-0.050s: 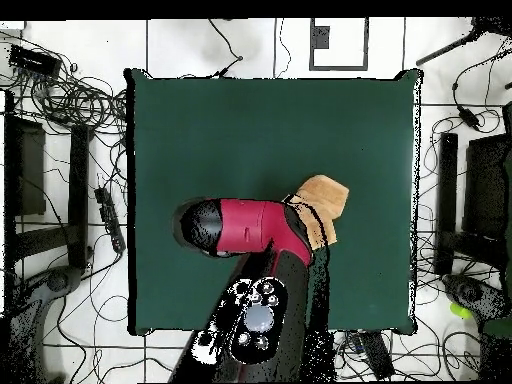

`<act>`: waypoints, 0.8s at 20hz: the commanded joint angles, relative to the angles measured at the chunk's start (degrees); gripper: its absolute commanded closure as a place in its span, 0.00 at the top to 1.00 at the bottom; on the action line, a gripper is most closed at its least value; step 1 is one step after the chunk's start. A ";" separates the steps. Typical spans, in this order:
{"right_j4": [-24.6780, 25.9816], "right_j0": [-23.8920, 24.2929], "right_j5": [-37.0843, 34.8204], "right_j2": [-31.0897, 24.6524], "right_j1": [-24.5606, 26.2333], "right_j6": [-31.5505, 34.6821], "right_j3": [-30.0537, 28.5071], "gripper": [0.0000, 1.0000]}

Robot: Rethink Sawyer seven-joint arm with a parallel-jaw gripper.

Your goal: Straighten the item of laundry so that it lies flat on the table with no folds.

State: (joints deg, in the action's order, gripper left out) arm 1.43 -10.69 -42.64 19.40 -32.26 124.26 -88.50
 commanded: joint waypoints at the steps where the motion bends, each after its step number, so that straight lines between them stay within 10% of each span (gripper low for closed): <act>1: -1.72 -2.08 -1.97 -7.49 6.99 7.35 4.08 0.00; 16: -0.22 -4.11 3.28 -5.21 16.27 9.54 9.17 0.00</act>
State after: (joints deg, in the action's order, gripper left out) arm 1.56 -12.13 -42.63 19.28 -23.62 124.26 -83.17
